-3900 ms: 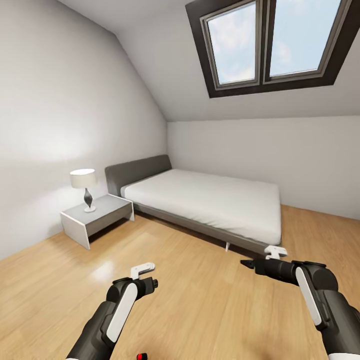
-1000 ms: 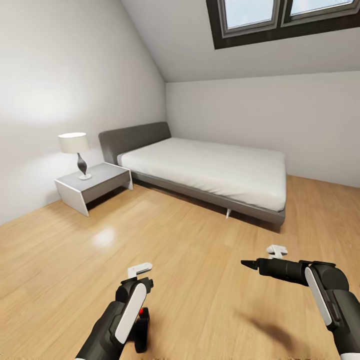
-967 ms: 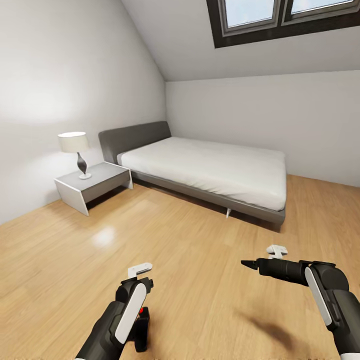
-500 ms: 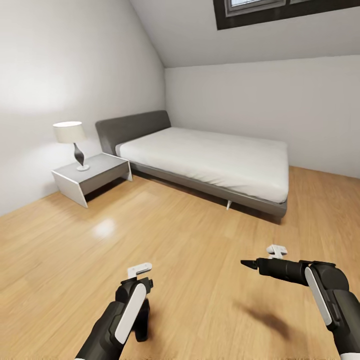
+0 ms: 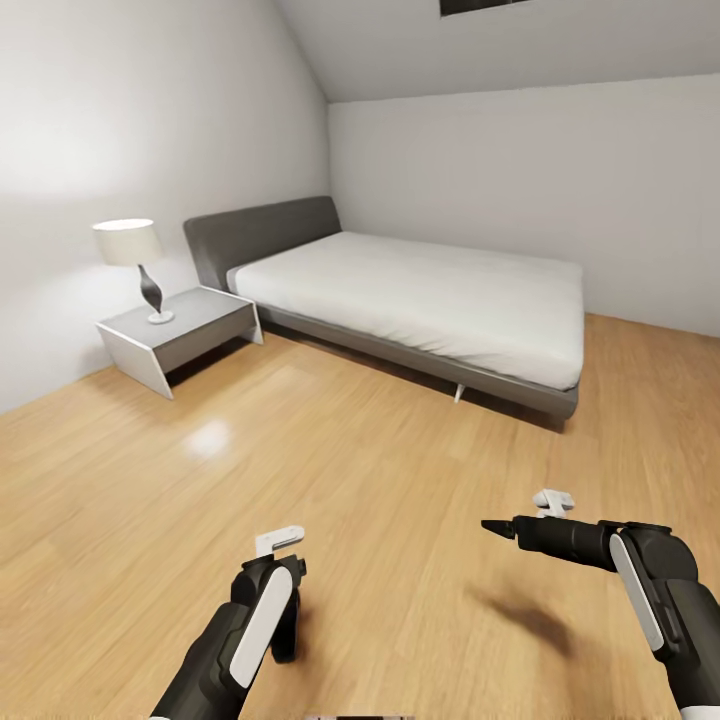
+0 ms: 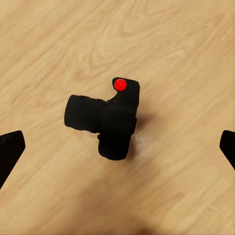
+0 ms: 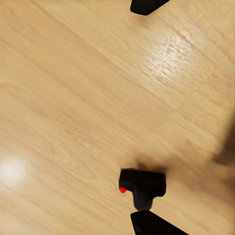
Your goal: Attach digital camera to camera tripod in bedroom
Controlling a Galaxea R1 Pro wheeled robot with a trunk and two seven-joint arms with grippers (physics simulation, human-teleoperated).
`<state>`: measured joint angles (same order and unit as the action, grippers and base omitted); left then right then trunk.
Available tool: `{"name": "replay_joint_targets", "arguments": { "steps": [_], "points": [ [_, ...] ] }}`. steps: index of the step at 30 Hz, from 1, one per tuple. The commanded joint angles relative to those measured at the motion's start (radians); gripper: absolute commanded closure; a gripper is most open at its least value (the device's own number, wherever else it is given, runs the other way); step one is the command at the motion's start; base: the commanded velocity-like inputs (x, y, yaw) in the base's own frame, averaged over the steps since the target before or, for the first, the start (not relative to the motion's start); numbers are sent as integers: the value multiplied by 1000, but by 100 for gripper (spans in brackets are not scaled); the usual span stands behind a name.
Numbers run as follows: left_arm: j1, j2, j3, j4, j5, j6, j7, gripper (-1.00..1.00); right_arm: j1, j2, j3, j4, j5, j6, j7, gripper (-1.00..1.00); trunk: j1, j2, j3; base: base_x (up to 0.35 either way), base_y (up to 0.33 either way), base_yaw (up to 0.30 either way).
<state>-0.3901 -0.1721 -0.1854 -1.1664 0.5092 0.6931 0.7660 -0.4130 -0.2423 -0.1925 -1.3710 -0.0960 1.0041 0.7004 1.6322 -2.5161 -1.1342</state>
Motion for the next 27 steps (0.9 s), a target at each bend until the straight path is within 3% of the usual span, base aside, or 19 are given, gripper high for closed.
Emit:
{"name": "replay_joint_targets", "arguments": {
  "steps": [1, 27],
  "points": [
    [-1, 0, -2, -1, 10, 1, 10, -100, -1, 0, -1, 0, -10, 8, -4, -100, 0, -1, -5, 0, 0, 0],
    [-1, 2, -3, 2, 9, -3, 9, -100, -1, 0, -1, 0, -8, 8, -4, -100, 12, -7, -105, 0, 0, 0]
  ]
}}
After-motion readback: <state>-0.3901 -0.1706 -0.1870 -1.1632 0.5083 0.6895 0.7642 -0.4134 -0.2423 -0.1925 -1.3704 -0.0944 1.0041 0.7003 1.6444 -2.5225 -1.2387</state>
